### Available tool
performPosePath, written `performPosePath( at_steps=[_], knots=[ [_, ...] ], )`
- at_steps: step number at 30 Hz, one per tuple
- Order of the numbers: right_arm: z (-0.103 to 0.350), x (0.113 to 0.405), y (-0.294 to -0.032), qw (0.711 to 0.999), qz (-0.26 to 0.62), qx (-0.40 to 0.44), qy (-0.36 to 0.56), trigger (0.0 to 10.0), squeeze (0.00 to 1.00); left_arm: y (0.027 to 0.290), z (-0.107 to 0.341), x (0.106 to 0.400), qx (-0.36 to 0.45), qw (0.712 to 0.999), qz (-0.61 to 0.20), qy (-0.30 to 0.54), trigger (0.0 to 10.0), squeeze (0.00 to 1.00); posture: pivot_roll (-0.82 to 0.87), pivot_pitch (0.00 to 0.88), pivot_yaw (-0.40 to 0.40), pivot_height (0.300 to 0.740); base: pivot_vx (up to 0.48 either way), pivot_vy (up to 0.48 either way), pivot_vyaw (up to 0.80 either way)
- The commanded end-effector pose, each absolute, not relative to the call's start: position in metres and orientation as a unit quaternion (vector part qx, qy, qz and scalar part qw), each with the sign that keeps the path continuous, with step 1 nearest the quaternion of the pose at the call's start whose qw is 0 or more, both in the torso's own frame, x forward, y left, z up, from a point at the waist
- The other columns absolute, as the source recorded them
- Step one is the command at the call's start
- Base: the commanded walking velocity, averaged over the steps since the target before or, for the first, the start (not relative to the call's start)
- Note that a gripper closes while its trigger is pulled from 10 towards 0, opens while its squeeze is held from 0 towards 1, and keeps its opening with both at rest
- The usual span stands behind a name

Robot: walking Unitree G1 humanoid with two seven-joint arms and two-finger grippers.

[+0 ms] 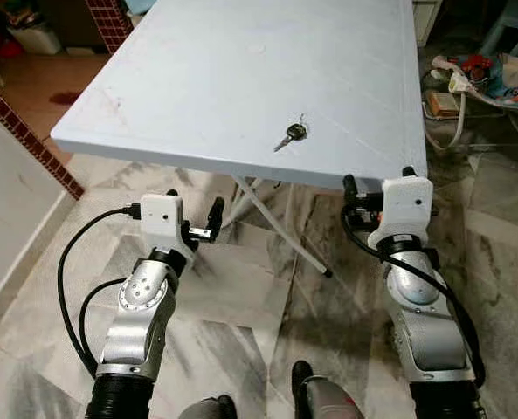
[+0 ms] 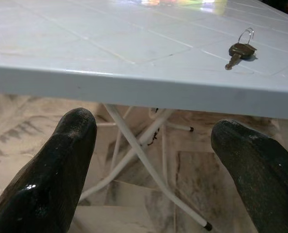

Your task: Hang keys on a hook

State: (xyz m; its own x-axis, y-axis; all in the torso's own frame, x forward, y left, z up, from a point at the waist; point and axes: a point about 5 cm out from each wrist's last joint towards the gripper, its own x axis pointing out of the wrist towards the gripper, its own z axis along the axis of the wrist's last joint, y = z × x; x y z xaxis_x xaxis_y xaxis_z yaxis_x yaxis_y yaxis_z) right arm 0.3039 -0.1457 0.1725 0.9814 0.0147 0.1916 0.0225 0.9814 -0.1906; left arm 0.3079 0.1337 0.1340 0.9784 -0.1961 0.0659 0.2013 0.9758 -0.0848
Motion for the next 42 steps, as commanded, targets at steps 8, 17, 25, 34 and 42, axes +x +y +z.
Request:
performPosePath(
  at_steps=[8, 17, 25, 34, 42],
  knots=[
    [0.175, 0.305, -0.134, 0.99, 0.03, -0.101, -0.094, 10.0, 0.0, 0.138, 0.131, 0.302, -0.051, 0.996, -0.072, -0.033, 10.0, 0.0, -0.12, 0.255, -0.006, 0.74, 0.0, 0.0, 0.0],
    [0.171, 0.303, -0.143, 0.989, 0.022, -0.107, -0.094, 10.0, 0.0, 0.124, 0.132, 0.302, -0.053, 0.994, -0.093, -0.032, 10.0, 0.0, -0.12, 0.231, 0.04, 0.74, 0.0, 0.0, 0.0],
    [0.181, 0.294, -0.145, 0.989, -0.006, -0.091, -0.119, 10.0, 0.0, 0.127, 0.15, 0.309, -0.044, 0.993, -0.081, -0.075, 10.0, 0.0, -0.15, 0.239, 0.045, 0.74, 0.0, 0.0, 0.0],
    [0.184, 0.294, -0.12, 0.986, 0.033, -0.093, -0.135, 10.0, 0.0, 0.147, 0.157, 0.314, -0.026, 0.993, -0.038, -0.105, 10.0, 0.0, -0.12, 0.145, -0.008, 0.74, 0.0, 0.0, 0.0],
    [0.184, 0.31, -0.111, 0.982, 0.077, -0.099, -0.139, 10.0, 0.0, 0.157, 0.156, 0.313, -0.022, 0.992, 0.013, -0.121, 10.0, 0.0, -0.05, 0.07, -0.037, 0.74, 0.0, 0.0, 0.0]
  ],
)
